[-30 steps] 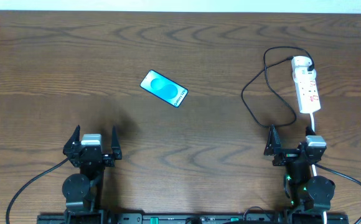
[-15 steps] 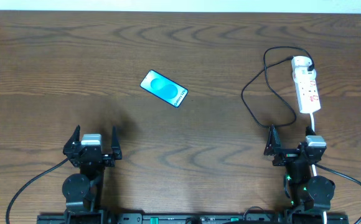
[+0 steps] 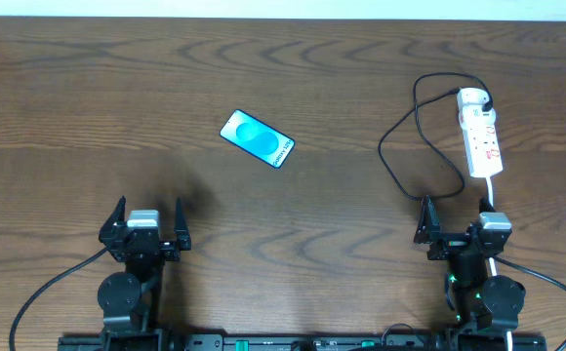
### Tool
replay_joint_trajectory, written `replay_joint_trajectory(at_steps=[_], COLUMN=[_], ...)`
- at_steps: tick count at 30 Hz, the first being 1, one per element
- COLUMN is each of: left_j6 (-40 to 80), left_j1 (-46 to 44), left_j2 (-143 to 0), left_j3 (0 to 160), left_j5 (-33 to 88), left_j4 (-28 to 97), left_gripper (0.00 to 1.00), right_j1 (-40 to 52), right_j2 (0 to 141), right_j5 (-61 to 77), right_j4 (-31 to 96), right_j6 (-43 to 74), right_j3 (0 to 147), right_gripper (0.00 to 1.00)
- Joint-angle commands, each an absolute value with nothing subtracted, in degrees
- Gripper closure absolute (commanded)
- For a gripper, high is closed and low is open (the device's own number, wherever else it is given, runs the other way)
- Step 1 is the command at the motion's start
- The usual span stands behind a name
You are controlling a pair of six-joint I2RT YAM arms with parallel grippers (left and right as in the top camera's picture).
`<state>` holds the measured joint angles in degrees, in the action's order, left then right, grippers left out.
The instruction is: Plug charger to phone and switch on socket
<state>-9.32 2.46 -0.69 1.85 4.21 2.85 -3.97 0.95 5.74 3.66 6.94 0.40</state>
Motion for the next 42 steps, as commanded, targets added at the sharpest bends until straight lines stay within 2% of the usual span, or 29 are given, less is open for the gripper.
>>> replay_joint_trajectory(at_steps=[1,35,42], left_j6=[-10.3,-10.3,-10.2], left_j1=[2.3,2.3,2.3], left_j2=[-0.3,-0.3,-0.3], left_j3=[0.3,0.3,0.3], left_j5=[5.0,5.0,7.7], left_j4=[3.7,3.7,-1.9], left_gripper=[0.07,0.07,0.07], right_j1=[-4.0,-4.0,-4.0], right_j2=[0.3,0.3,0.3], right_j5=[5.9,5.9,5.9], right_j4=[3.9,3.9,3.9], right_j6=[6.6,6.6,6.6], right_j3=[0.3,0.3,0.3], right_gripper=[0.01,0.01,0.01])
